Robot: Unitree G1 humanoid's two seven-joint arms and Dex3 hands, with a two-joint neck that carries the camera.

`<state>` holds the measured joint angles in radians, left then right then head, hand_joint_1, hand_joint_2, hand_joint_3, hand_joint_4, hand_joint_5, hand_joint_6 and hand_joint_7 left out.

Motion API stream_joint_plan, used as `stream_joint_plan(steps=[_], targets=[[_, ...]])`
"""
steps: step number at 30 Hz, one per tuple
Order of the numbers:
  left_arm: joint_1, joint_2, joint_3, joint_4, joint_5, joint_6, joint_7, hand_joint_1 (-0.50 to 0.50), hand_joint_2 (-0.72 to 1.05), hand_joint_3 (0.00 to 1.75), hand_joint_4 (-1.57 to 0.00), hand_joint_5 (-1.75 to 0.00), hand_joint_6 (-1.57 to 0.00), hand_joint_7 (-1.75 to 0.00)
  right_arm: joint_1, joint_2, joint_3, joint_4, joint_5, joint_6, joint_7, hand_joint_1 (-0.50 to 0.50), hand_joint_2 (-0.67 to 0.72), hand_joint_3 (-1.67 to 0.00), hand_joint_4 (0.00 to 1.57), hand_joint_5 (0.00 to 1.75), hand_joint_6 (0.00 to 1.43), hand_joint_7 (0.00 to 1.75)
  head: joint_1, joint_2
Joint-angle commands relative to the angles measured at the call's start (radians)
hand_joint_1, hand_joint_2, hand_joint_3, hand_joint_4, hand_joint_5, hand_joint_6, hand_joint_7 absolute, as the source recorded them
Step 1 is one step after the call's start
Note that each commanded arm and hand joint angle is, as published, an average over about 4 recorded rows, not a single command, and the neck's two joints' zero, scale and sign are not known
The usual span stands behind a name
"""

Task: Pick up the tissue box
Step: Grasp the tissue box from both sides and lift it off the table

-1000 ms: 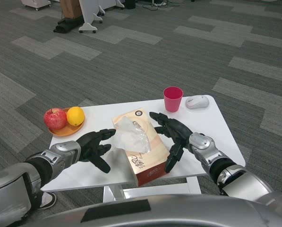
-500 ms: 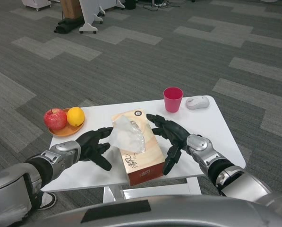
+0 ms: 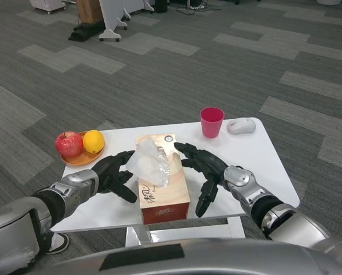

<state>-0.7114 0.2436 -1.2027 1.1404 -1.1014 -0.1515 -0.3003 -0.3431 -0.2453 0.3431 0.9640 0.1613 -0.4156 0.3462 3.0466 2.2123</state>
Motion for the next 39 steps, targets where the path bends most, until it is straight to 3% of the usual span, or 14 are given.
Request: stream_joint_plan(steps=[1, 7, 11, 15, 33, 39], targets=[[-0.023, -0.007, 0.012, 0.001, -0.011, -0.023, 0.000, 0.50, 1.05, 0.17, 0.00, 0.00, 0.00, 0.00, -0.010, 0.021, 0.020, -0.005, -0.002, -0.006, -0.002, 0.17, 0.41, -0.16, 0.00, 0.63, 0.00, 0.00, 0.000, 0.002], [-0.020, -0.007, 0.012, 0.001, -0.028, -0.030, 0.004, 0.50, 1.05, 0.17, 0.00, 0.00, 0.00, 0.00, -0.015, 0.028, 0.029, -0.004, -0.002, -0.006, -0.013, 0.17, 0.41, -0.16, 0.00, 0.68, 0.00, 0.00, 0.002, 0.002], [-0.017, -0.008, 0.013, 0.001, -0.028, -0.031, 0.004, 0.50, 1.05, 0.17, 0.00, 0.00, 0.00, 0.00, -0.013, 0.029, 0.016, -0.005, -0.002, -0.006, -0.021, 0.17, 0.41, -0.12, 0.00, 0.58, 0.00, 0.00, 0.002, 0.002], [-0.015, -0.007, 0.014, 0.001, -0.028, -0.031, 0.004, 0.50, 1.05, 0.17, 0.00, 0.00, 0.00, 0.00, -0.007, 0.030, -0.003, -0.005, -0.002, -0.007, -0.034, 0.17, 0.41, -0.16, 0.00, 0.63, 0.00, 0.00, -0.001, 0.002], [-0.009, -0.007, 0.012, 0.020, -0.025, -0.028, 0.001, 0.50, 1.05, 0.17, 0.00, 0.00, 0.00, 0.00, 0.021, 0.040, -0.050, 0.038, -0.001, -0.018, -0.117, 0.17, 0.36, -0.14, 0.00, 0.53, 0.00, 0.00, -0.005, -0.003], [-0.008, -0.008, 0.007, 0.033, -0.021, -0.030, 0.005, 0.50, 1.05, 0.17, 0.00, 0.00, 0.00, 0.00, 0.021, 0.044, -0.047, 0.078, -0.004, -0.027, -0.133, 0.14, 0.34, -0.16, 0.00, 0.63, 0.00, 0.00, -0.002, -0.005]])
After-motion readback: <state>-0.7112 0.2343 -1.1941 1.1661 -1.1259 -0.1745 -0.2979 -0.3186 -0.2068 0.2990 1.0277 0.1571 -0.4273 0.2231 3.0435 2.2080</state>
